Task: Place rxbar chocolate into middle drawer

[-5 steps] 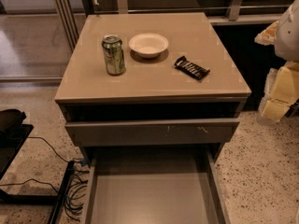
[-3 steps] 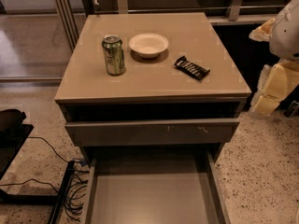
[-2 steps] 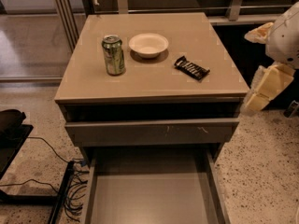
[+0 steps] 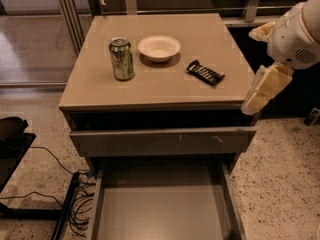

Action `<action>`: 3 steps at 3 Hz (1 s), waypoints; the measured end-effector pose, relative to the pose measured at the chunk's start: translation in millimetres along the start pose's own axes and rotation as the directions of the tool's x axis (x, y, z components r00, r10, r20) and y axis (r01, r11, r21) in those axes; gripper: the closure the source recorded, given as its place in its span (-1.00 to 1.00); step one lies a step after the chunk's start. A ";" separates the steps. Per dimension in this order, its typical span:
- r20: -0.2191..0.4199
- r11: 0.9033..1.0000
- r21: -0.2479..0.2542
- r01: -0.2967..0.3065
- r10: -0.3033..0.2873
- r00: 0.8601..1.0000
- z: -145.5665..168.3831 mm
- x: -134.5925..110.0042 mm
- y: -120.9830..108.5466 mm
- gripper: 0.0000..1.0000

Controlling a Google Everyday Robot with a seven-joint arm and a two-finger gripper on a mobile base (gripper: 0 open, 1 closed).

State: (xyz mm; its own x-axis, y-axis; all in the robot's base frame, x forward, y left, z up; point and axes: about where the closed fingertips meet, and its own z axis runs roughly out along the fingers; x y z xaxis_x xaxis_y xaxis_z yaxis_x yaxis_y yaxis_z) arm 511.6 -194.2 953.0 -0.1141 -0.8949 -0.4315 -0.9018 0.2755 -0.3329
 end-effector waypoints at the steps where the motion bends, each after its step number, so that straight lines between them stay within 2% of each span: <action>1: 0.016 0.999 0.020 -0.040 0.040 0.999 24.1 6.2 -23.6 -1.00; 3: 0.066 0.989 0.029 -0.148 0.146 0.987 93.0 17.2 -62.3 -1.00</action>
Offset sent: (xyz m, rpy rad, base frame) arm 0.1106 -0.0056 -0.0704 0.1403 -0.0035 -0.1391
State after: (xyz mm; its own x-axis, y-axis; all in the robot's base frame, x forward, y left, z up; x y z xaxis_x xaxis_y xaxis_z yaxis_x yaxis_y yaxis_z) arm 604.5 -194.1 888.3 -0.2163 -0.8200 -0.5299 -0.8624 0.4149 -0.2899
